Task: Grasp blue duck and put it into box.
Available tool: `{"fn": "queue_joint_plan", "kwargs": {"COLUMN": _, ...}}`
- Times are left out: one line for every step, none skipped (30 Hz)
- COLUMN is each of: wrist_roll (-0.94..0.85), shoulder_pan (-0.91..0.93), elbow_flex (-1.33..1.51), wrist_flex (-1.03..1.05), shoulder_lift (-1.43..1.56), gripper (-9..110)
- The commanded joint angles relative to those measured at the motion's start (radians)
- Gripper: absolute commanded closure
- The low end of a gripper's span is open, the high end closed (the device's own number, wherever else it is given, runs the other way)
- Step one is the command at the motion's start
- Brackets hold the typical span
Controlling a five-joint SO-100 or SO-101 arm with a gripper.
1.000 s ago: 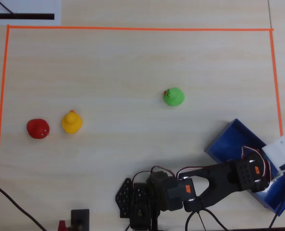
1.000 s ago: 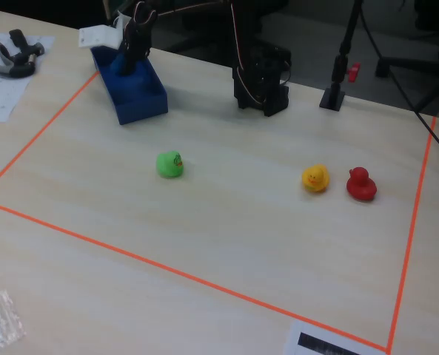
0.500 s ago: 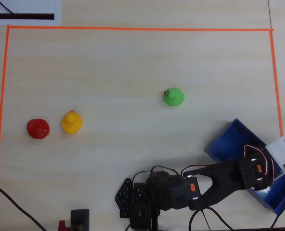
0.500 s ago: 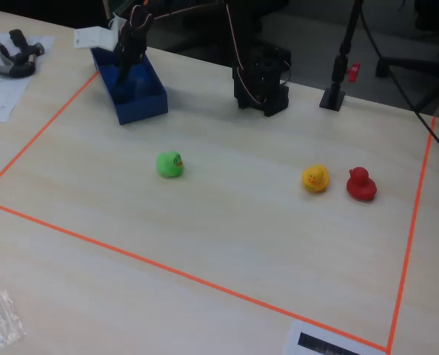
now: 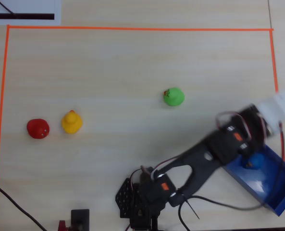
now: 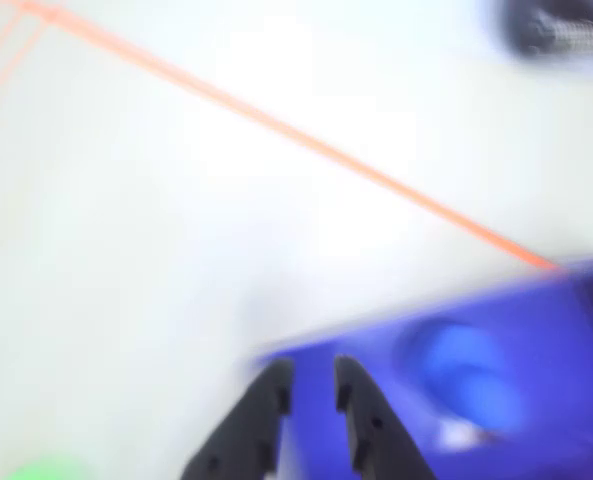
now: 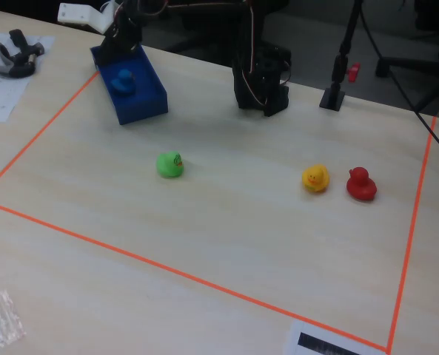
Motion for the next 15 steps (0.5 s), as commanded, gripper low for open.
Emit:
{"fn": "queue_joint_plan", "kwargs": {"wrist_roll": 0.054, "shoulder_pan": -0.505, "elbow_flex": 0.095, "wrist_flex": 0.1, "shoulder_lift": 0.25, "gripper": 101}}
{"fn": "queue_joint_plan", "kwargs": {"wrist_roll": 0.048, "shoulder_pan": -0.591, "elbow_flex": 0.192, "wrist_flex": 0.097, "shoulder_lift": 0.313, "gripper": 101}}
{"fn": "queue_joint_plan", "kwargs": {"wrist_roll": 0.035, "shoulder_pan": -0.663, "elbow_flex": 0.291, "wrist_flex": 0.091, "shoulder_lift": 0.385, "gripper": 101}}
{"fn": "queue_joint_plan", "kwargs": {"wrist_roll": 0.009, "shoulder_pan": -0.721, "elbow_flex": 0.399, "wrist_flex": 0.086, "shoulder_lift": 0.456, "gripper": 101}}
{"fn": "queue_joint_plan", "kwargs": {"wrist_roll": -0.021, "shoulder_pan": -0.764, "elbow_flex": 0.503, "wrist_flex": 0.084, "shoulder_lift": 0.525, "gripper": 101}}
{"fn": "queue_joint_plan", "kwargs": {"wrist_roll": -0.032, "shoulder_pan": -0.796, "elbow_flex": 0.597, "wrist_flex": 0.083, "shoulder_lift": 0.589, "gripper": 101}}
{"fn": "queue_joint_plan", "kwargs": {"wrist_roll": -0.038, "shoulder_pan": -0.821, "elbow_flex": 0.678, "wrist_flex": 0.092, "shoulder_lift": 0.65, "gripper": 101}}
{"fn": "queue_joint_plan", "kwargs": {"wrist_roll": -0.049, "shoulder_pan": -0.841, "elbow_flex": 0.755, "wrist_flex": 0.106, "shoulder_lift": 0.706, "gripper": 101}}
{"fn": "queue_joint_plan", "kwargs": {"wrist_roll": -0.057, "shoulder_pan": -0.864, "elbow_flex": 0.825, "wrist_flex": 0.127, "shoulder_lift": 0.759, "gripper": 101}}
{"fn": "queue_joint_plan", "kwargs": {"wrist_roll": -0.057, "shoulder_pan": -0.884, "elbow_flex": 0.89, "wrist_flex": 0.15, "shoulder_lift": 0.81, "gripper": 101}}
{"fn": "queue_joint_plan", "kwargs": {"wrist_roll": -0.057, "shoulder_pan": -0.904, "elbow_flex": 0.95, "wrist_flex": 0.17, "shoulder_lift": 0.862, "gripper": 101}}
{"fn": "queue_joint_plan", "kwargs": {"wrist_roll": -0.057, "shoulder_pan": -0.925, "elbow_flex": 1.015, "wrist_flex": 0.189, "shoulder_lift": 0.92, "gripper": 101}}
{"fn": "queue_joint_plan", "kwargs": {"wrist_roll": -0.058, "shoulder_pan": -0.946, "elbow_flex": 1.078, "wrist_flex": 0.209, "shoulder_lift": 0.983, "gripper": 101}}
{"fn": "queue_joint_plan", "kwargs": {"wrist_roll": -0.061, "shoulder_pan": -0.965, "elbow_flex": 1.138, "wrist_flex": 0.233, "shoulder_lift": 1.046, "gripper": 101}}
{"fn": "queue_joint_plan", "kwargs": {"wrist_roll": -0.063, "shoulder_pan": -0.98, "elbow_flex": 1.192, "wrist_flex": 0.259, "shoulder_lift": 1.111, "gripper": 101}}
